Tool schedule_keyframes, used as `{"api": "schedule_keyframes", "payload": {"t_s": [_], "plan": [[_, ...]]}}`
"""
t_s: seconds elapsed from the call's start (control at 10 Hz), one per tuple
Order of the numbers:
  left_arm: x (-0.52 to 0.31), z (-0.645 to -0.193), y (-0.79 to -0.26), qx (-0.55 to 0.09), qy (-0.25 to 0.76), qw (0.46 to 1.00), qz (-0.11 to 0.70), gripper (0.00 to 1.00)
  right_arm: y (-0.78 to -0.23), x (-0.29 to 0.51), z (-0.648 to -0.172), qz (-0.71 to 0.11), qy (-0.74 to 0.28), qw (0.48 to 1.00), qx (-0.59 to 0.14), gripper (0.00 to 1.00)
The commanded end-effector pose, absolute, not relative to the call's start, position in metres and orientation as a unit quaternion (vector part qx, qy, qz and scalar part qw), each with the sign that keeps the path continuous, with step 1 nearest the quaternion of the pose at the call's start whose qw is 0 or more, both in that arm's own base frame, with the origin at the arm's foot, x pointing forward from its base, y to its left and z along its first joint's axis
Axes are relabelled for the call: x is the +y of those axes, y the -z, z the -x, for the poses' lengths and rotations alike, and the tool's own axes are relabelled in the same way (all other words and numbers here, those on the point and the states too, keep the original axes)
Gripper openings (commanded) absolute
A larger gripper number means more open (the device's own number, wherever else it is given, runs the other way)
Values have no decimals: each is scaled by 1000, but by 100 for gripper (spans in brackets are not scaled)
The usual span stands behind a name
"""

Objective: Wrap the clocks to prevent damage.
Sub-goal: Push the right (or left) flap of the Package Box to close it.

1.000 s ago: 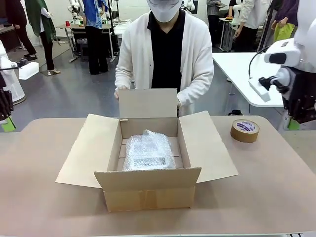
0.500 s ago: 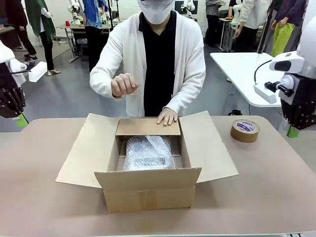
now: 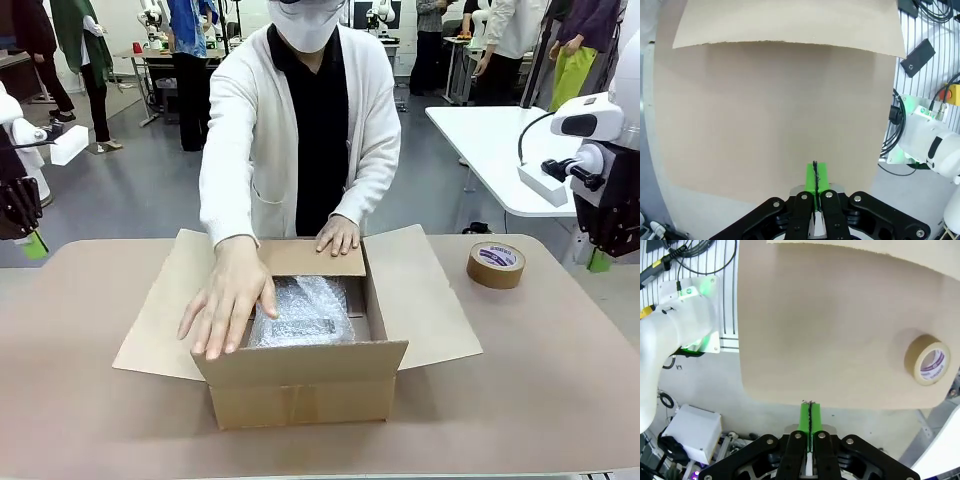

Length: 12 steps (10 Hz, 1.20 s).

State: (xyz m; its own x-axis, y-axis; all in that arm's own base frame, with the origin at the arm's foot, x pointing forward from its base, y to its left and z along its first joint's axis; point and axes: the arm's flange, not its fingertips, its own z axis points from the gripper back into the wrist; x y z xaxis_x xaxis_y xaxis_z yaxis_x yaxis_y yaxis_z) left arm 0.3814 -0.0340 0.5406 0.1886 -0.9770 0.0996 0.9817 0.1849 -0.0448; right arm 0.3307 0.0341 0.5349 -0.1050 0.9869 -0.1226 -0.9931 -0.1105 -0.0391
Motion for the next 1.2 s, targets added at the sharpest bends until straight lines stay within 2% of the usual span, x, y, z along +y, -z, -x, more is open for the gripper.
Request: {"api": "schedule_keyframes", "payload": {"t_s": [0.0,1.1], "plan": [[-33,-382,-544,-24,639,767,53,0,-531,31,-329,51,-750,659,29,1],[-33,-382,-544,-24,639,767,53,0,-531,31,-329,51,-750,659,29,1]]}}
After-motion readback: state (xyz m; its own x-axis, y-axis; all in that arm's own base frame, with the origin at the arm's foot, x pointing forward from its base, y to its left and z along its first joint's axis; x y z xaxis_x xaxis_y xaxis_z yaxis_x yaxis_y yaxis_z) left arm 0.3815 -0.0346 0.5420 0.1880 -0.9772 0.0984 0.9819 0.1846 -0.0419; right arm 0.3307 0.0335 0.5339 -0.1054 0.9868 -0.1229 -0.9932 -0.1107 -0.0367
